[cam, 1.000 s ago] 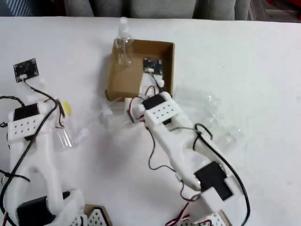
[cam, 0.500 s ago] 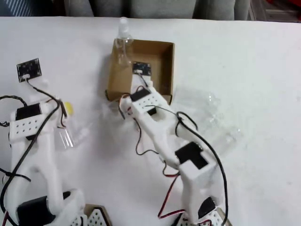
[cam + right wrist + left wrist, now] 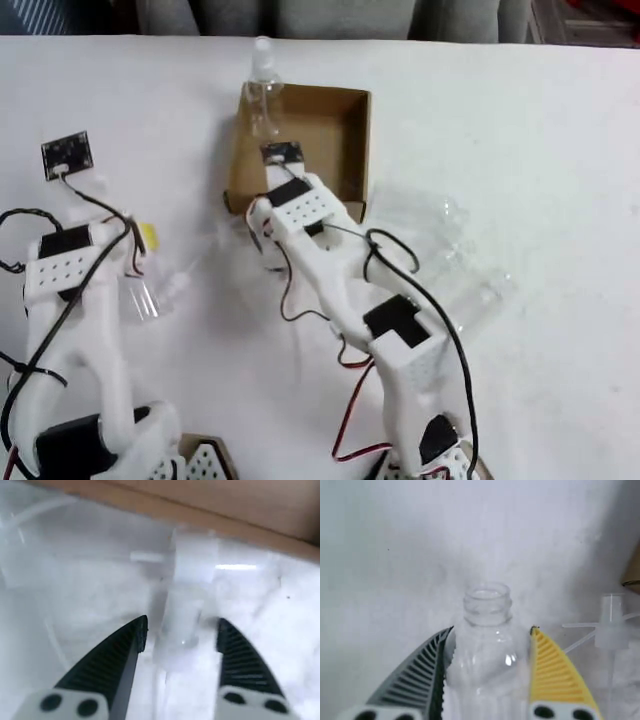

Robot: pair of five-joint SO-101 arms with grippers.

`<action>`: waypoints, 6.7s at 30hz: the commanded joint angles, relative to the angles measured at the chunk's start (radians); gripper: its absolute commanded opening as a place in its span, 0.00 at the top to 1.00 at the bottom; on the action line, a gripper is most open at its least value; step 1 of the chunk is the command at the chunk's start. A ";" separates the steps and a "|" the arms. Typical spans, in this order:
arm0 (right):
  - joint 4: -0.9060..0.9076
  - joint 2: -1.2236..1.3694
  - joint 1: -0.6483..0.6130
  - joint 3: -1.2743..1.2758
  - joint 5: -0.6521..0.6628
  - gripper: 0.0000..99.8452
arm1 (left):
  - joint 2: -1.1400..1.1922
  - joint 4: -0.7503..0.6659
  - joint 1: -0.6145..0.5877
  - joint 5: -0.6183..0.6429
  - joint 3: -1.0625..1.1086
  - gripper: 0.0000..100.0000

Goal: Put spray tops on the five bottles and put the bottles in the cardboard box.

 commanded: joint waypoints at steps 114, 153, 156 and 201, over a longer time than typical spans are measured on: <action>-0.860 -1.893 0.016 0.939 0.244 0.98 | -1.460 -0.460 0.906 -0.011 0.881 0.98; -0.751 -1.894 -0.071 1.195 0.253 0.98 | -1.460 -0.457 0.905 -0.011 0.885 0.98; -0.722 -1.894 -0.070 1.195 0.253 0.98 | -1.460 -0.457 0.905 -0.011 0.885 0.98; -0.254 -1.894 -0.119 0.913 0.394 0.74 | -1.460 -0.462 0.903 -0.011 0.885 0.98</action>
